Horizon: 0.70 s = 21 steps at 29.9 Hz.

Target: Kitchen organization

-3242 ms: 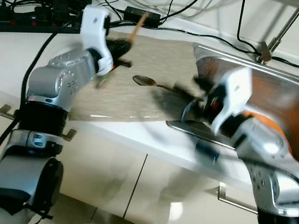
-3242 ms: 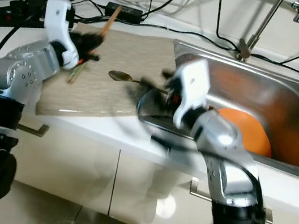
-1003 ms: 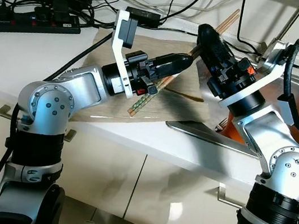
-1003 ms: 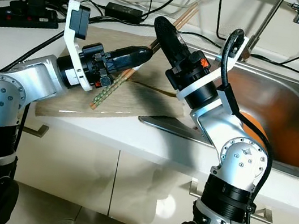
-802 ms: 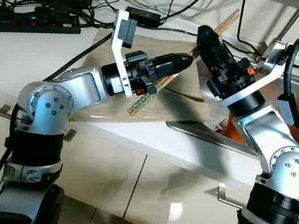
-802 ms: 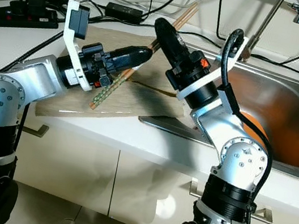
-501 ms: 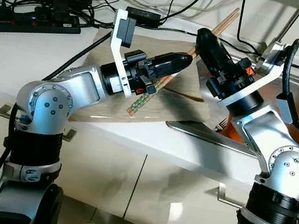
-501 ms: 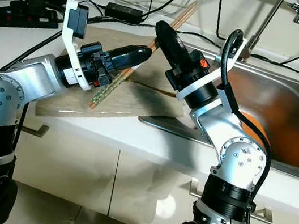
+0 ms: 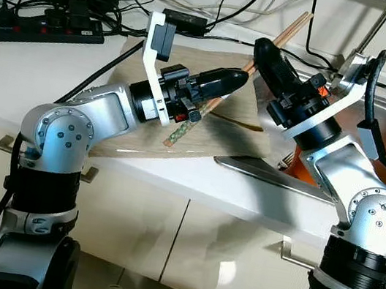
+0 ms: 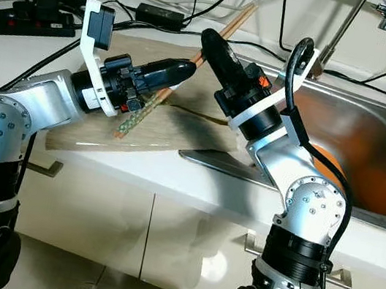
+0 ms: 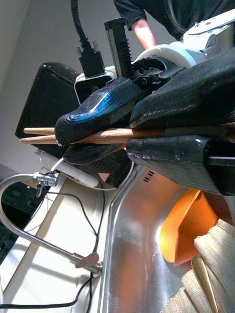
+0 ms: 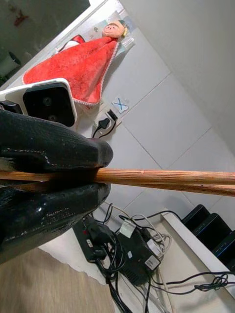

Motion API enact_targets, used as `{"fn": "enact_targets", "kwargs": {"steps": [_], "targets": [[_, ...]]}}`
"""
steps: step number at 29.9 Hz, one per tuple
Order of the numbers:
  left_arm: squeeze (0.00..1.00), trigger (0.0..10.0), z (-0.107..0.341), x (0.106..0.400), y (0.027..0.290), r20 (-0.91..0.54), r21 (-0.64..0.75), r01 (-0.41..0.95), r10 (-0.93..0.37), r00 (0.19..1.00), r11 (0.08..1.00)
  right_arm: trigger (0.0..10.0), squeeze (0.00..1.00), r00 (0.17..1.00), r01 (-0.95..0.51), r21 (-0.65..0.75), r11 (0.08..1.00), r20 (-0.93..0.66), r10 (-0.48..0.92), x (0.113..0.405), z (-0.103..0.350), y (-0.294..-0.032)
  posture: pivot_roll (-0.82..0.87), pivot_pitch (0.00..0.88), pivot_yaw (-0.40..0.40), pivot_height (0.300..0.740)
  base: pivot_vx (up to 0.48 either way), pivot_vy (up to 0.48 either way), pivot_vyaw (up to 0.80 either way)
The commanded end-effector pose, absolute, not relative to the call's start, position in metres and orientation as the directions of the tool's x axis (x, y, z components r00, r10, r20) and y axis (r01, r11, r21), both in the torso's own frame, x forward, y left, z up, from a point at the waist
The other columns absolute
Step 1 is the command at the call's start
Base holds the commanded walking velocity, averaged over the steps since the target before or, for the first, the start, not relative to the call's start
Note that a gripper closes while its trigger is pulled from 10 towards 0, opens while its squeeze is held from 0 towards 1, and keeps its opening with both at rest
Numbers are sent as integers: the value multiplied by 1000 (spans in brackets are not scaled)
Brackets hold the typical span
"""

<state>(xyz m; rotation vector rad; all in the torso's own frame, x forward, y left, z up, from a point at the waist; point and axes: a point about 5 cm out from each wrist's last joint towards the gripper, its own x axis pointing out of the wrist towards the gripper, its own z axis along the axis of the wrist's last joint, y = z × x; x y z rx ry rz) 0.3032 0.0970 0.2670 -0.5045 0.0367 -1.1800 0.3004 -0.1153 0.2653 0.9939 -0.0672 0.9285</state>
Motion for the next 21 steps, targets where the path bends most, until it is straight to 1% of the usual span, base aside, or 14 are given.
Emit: {"fn": "enact_targets", "kwargs": {"steps": [1, 3, 4, 5, 10, 13, 14, 18, 20, 21], "targets": [[0, 706, 268, 304, 95, 205, -383, 875, -896, 393, 296, 0, 0, 640, -697, 682, 224, 449, 624, 301, 267, -119, 40, 0, -26, 740, 0, 0, 0], [0, 706, 268, 305, 95, 207, -385, 873, -894, 397, 299, 0, 0, 640, -696, 682, 224, 449, 623, 301, 266, -119, 40, 0, -26, 740, 0, 0, 0], [0, 10000, 268, 305, 95, 208, -395, 871, -894, 396, 293, 0, 0, 641, -696, 682, 225, 449, 623, 301, 266, -119, 41, 0, -25, 740, 0, 0, 0], [1000, 10000, 269, 306, 95, 212, -413, 864, -893, 398, 287, 0, 0, 642, -695, 682, 226, 449, 622, 301, 266, -119, 42, 0, -23, 740, 0, 0, 0], [1000, 10000, 274, 310, 99, 232, -425, 857, -880, 414, 292, 0, 0, 656, -687, 686, 239, 444, 611, 303, 265, -121, 40, 0, -18, 740, 0, 0, 0], [1000, 10000, 277, 311, 101, 258, -440, 857, -876, 408, 270, 0, 0, 665, -681, 688, 251, 438, 604, 304, 264, -123, 39, 0, -16, 740, 0, 0, 0], [1000, 10000, 280, 316, 103, 291, -465, 845, -856, 428, 265, 0, 0, 677, -674, 688, 269, 431, 596, 306, 264, -127, 35, 0, -10, 740, 0, 0, 0], [1000, 10000, 284, 318, 105, 314, -473, 843, -845, 433, 257, 0, 0, 696, -662, 690, 291, 423, 580, 308, 264, -132, 33, 0, -6, 740, 0, 0, 0], [1000, 10000, 286, 320, 105, 319, -472, 843, -841, 437, 259, 0, 0, 702, -659, 690, 298, 422, 574, 309, 264, -134, 32, 0, -1, 740, 0, 0, 0], [1000, 10000, 286, 322, 105, 314, -462, 838, -830, 461, 290, 0, 0, 707, -657, 688, 307, 423, 567, 309, 265, -136, 27, 0, 6, 740, 0, 0, 0]]}}
